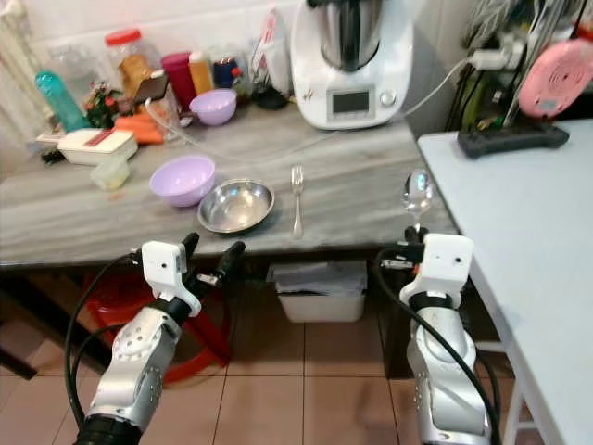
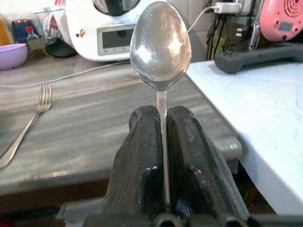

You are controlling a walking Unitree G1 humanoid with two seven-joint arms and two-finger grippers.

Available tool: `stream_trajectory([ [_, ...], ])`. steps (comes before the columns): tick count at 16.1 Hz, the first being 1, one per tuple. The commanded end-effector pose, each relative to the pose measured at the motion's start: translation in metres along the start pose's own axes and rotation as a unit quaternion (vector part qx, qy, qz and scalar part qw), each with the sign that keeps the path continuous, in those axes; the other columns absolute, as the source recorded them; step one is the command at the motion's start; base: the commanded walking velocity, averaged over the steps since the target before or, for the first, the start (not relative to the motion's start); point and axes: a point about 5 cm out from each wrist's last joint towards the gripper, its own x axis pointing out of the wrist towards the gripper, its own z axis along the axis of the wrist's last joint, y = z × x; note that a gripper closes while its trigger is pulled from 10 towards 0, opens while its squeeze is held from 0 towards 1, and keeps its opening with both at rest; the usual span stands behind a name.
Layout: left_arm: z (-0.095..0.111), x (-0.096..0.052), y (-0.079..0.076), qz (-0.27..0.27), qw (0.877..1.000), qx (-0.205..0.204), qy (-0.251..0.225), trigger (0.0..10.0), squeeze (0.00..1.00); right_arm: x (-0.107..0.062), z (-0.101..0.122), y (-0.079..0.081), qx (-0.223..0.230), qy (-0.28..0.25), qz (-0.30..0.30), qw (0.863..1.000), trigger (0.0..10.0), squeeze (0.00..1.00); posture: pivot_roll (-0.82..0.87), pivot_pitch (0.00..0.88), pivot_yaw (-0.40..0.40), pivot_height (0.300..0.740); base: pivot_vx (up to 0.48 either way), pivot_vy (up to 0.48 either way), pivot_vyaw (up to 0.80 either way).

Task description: Setting the table

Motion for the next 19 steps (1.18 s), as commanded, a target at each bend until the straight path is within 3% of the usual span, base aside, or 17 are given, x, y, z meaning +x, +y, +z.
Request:
stream_trajectory([
  [1, 0.003, -0.004, 0.012, 0.014, 1.000, 0.008, 0.000, 10.0, 0.00, 0.001, 0.004, 0.011, 0.008, -0.009, 0.014, 1.000, 10.0, 0.00, -0.10, 0.000, 0.118, 0.740, 0.379, 0.000, 0.00],
  [9, 0.002, -0.011, 0.015, 0.027, 1.000, 0.007, 0.006, 10.0, 0.00, -0.001, 0.002, 0.011, 0.002, -0.004, 0.021, 1.000, 10.0, 0.00, -0.10, 0.000, 0.110, 0.740, 0.351, 0.000, 0.00],
  [13, 0.009, -0.024, 0.018, 0.030, 0.999, 0.021, -0.005, 10.0, 0.00, -0.004, -0.001, 0.012, 0.004, 0.002, 0.027, 1.000, 10.0, 0.00, -0.10, 0.000, 0.112, 0.740, 0.000, 0.000, 0.00],
  [15, 0.001, -0.038, 0.025, 0.041, 0.999, 0.033, 0.014, 10.0, 0.00, -0.006, -0.003, 0.013, 0.014, 0.010, 0.027, 0.999, 10.0, 0.00, -0.10, 0.000, 0.119, 0.740, 0.000, 0.000, 0.00],
  [19, -0.006, -0.050, 0.027, 0.018, 0.998, 0.037, 0.043, 10.0, 0.00, 0.002, -0.009, 0.012, 0.070, 0.041, 0.011, 0.997, 10.0, 0.00, -0.09, 0.002, 0.117, 0.740, 0.000, 0.000, 0.00],
])
